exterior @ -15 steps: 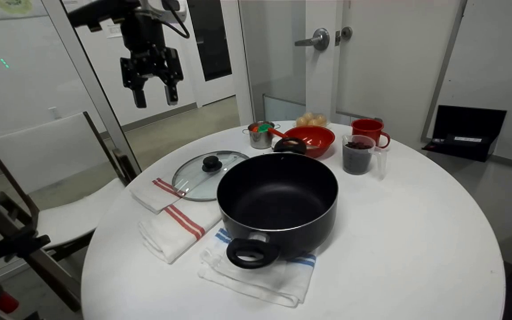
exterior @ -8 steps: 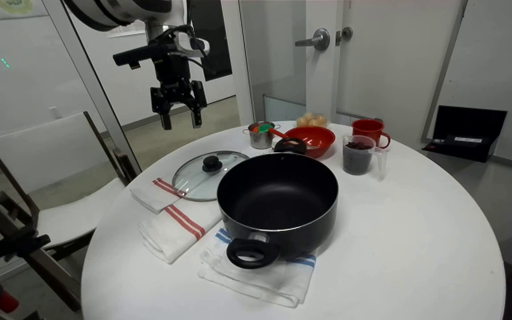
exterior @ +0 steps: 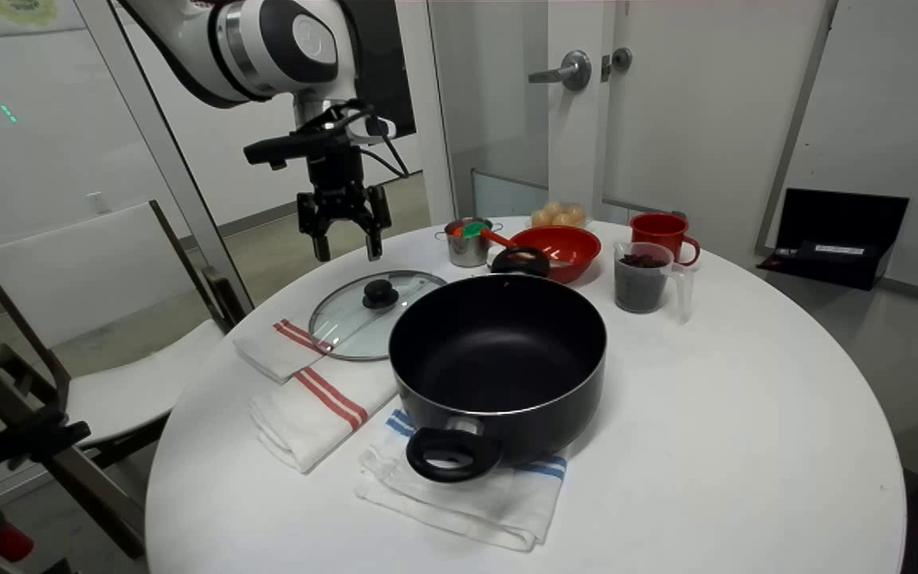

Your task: Put the lid on the pot

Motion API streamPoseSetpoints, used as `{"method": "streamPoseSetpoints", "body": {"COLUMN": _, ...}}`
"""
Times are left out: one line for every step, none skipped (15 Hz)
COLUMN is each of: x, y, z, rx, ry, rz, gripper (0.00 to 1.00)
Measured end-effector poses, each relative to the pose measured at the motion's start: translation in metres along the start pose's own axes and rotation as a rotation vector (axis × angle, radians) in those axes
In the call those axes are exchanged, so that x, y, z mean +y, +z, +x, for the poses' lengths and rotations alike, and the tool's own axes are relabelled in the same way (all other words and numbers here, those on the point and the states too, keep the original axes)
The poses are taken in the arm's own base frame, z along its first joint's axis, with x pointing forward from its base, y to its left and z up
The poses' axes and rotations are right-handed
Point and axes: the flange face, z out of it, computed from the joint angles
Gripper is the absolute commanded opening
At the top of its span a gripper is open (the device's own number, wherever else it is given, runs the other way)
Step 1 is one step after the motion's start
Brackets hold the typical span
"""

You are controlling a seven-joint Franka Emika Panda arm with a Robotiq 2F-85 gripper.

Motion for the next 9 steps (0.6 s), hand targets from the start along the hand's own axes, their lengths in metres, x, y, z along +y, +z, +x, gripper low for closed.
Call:
{"method": "streamPoseSetpoints", "body": {"x": -0.001, "y": 0.004, "z": 0.004, "rx": 0.005, "ry": -0.005, "rz": 0.001, "gripper": 1.0}}
{"method": "streamPoseSetpoints", "body": {"x": -0.003, "y": 0.008, "z": 0.007, "rx": 0.008, "ry": -0.011, "rz": 0.001, "gripper": 1.0}}
{"method": "streamPoseSetpoints", "body": {"x": -0.004, "y": 0.011, "z": 0.011, "rx": 0.013, "ry": -0.015, "rz": 0.002, "gripper": 1.0}}
{"method": "streamPoseSetpoints", "body": {"x": -0.005, "y": 0.014, "z": 0.014, "rx": 0.02, "ry": -0.019, "rz": 0.003, "gripper": 1.0}}
{"method": "streamPoseSetpoints", "body": {"x": -0.005, "y": 0.017, "z": 0.017, "rx": 0.028, "ry": -0.021, "rz": 0.004, "gripper": 1.0}}
{"method": "streamPoseSetpoints", "body": {"x": -0.006, "y": 0.02, "z": 0.019, "rx": 0.036, "ry": -0.022, "rz": 0.006, "gripper": 1.0}}
{"method": "streamPoseSetpoints", "body": {"x": -0.006, "y": 0.023, "z": 0.021, "rx": 0.043, "ry": -0.023, "rz": 0.007, "gripper": 1.0}}
{"method": "streamPoseSetpoints", "body": {"x": -0.006, "y": 0.026, "z": 0.023, "rx": 0.049, "ry": -0.023, "rz": 0.008, "gripper": 1.0}}
{"method": "streamPoseSetpoints", "body": {"x": -0.006, "y": 0.028, "z": 0.024, "rx": 0.053, "ry": -0.023, "rz": 0.009, "gripper": 1.0}}
